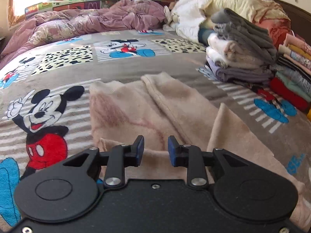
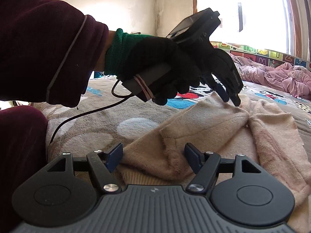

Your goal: Fold clothes

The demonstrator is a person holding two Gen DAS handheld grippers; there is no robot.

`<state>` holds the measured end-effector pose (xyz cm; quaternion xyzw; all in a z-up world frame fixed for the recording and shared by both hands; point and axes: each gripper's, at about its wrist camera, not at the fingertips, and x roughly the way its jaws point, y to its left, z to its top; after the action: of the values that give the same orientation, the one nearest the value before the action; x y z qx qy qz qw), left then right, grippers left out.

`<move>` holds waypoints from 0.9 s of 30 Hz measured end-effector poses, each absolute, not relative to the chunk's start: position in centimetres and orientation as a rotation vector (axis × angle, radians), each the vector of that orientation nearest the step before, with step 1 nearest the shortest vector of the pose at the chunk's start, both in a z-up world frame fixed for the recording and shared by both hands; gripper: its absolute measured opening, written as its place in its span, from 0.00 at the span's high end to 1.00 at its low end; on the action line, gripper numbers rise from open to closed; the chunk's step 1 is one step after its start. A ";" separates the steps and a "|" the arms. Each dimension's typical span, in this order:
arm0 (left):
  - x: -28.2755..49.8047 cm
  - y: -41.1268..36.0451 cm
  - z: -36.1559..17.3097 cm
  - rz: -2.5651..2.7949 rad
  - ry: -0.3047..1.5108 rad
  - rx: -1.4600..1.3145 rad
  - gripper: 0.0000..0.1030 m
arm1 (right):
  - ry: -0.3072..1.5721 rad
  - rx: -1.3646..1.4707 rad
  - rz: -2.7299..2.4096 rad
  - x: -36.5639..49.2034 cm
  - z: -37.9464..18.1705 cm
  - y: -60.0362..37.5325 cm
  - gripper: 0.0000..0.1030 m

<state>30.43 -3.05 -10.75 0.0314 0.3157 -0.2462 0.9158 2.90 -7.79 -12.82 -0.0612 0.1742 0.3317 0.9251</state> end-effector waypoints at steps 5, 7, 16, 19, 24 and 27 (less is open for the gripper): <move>32.7 -3.6 -14.0 -0.465 0.718 0.162 0.76 | 0.358 -0.123 0.684 2.9 -12.9 -7.8 0.31; 33.4 -4.0 -12.6 -0.466 0.735 0.172 0.76 | 0.358 -0.121 0.685 2.9 -12.9 -7.8 0.31; 41.7 -6.3 -10.5 -0.411 0.772 0.080 0.76 | 0.360 -0.114 0.697 2.9 -12.9 -7.8 0.29; 43.0 -8.2 -11.1 -0.392 0.823 0.065 0.59 | 0.366 -0.104 0.705 3.2 -12.8 -7.9 0.28; 43.4 -11.2 -12.7 -0.292 0.850 0.204 0.74 | 0.368 -0.090 0.711 3.2 -12.8 -8.1 0.28; 43.1 -11.5 -12.8 -0.295 0.838 0.206 0.94 | 0.369 -0.090 0.710 3.2 -12.8 -8.1 0.28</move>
<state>43.11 -11.51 -12.82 0.0993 0.4044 -0.1423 0.8980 3.21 -8.08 -12.82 -0.0440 0.1797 0.3453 0.9201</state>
